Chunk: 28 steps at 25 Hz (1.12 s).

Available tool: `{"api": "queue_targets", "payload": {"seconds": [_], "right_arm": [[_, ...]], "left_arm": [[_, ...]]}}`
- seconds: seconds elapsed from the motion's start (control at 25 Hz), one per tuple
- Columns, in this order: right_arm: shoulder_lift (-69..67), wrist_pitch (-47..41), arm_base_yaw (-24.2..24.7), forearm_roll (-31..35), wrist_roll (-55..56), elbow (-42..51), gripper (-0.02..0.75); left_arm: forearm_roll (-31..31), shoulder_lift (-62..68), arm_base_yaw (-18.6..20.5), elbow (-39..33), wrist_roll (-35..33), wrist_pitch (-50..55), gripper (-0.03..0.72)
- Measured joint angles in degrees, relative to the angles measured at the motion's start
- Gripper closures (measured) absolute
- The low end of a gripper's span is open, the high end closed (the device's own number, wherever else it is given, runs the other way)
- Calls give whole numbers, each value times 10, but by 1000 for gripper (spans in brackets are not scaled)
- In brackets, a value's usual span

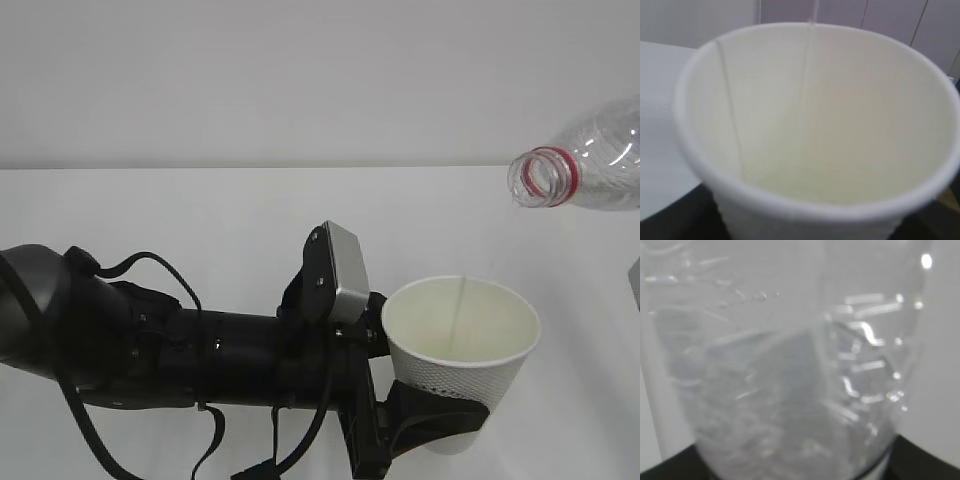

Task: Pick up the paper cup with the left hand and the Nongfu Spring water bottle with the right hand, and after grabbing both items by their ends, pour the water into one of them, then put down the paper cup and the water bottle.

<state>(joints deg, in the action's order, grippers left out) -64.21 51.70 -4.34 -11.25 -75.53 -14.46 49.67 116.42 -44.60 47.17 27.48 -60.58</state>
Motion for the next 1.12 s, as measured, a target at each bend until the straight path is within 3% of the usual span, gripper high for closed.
{"api": "queue_targets", "payload": {"seconds": [1.12], "right_arm": [[0, 2, 0, 3, -2, 0, 350]], "left_arm": [[0, 0, 0, 0, 0, 0, 144]]}}
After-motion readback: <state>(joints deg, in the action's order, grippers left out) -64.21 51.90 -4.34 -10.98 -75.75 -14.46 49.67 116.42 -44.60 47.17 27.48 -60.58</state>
